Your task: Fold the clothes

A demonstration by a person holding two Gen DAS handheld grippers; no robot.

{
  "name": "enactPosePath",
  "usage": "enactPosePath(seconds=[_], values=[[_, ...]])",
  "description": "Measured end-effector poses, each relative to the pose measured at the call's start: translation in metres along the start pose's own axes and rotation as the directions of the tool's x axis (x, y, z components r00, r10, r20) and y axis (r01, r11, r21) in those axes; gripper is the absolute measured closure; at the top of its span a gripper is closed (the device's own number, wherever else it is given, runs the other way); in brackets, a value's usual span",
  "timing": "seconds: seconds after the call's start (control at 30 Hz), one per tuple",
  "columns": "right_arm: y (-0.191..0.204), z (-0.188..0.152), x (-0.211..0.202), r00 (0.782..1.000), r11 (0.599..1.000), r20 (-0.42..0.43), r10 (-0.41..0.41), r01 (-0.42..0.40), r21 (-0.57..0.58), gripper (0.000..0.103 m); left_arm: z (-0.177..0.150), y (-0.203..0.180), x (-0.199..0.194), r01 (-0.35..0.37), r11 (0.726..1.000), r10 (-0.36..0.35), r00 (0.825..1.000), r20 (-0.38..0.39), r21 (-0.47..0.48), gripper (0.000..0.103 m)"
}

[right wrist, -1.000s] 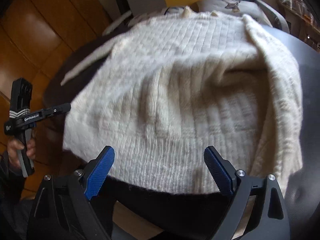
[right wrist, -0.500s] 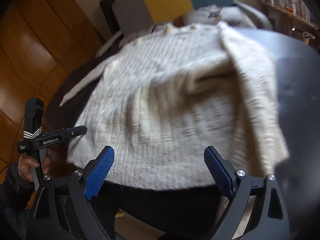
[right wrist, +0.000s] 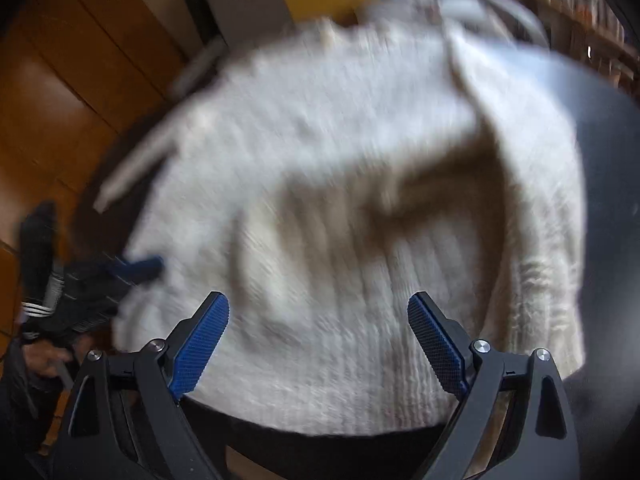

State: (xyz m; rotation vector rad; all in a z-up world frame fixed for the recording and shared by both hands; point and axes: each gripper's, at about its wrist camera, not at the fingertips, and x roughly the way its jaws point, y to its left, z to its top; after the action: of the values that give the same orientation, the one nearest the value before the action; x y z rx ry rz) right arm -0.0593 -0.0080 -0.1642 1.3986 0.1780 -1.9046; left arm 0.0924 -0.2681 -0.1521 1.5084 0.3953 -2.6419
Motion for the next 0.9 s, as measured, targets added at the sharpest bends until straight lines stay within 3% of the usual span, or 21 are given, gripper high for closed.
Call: enactPosePath(seconds=[0.1,0.23,0.3,0.43,0.63,0.77,0.9], values=[[0.009,-0.008,0.003,0.999,0.995,0.011,-0.041,0.042,-0.089,0.009,0.006,0.002,-0.009,0.02,1.0,-0.02,0.999,0.03,0.005,0.085],[0.006,0.002,-0.02,0.998,0.996,0.056,0.035,-0.03,-0.081,0.009,0.041,-0.001,-0.019,0.036,0.999,-0.038,0.993,0.109,0.02,0.085],[0.003,0.02,-0.044,0.987,0.991,0.126,0.104,-0.093,-0.091,0.009,0.066,-0.001,-0.015,0.041,0.999,-0.044,0.99,0.136,0.022,0.085],[-0.014,0.075,-0.069,0.959,0.985,0.233,0.161,-0.142,-0.094,0.009,0.122,0.002,0.014,0.008,1.0,-0.012,0.988,0.154,0.029,0.085],[-0.043,0.186,-0.018,0.97,0.995,0.22,0.101,-0.104,0.005,0.009,0.18,-0.003,0.064,-0.02,0.999,0.013,0.989,0.147,0.045,0.085],[-0.064,0.229,0.02,0.979,0.992,0.175,0.102,-0.114,0.058,0.009,0.205,0.008,0.091,-0.047,0.999,0.044,0.989,0.143,0.021,0.085],[-0.076,0.254,0.05,0.989,0.997,0.135,0.065,-0.071,0.042,0.009,0.226,0.028,0.109,-0.057,0.998,0.062,0.986,0.153,-0.038,0.085]])
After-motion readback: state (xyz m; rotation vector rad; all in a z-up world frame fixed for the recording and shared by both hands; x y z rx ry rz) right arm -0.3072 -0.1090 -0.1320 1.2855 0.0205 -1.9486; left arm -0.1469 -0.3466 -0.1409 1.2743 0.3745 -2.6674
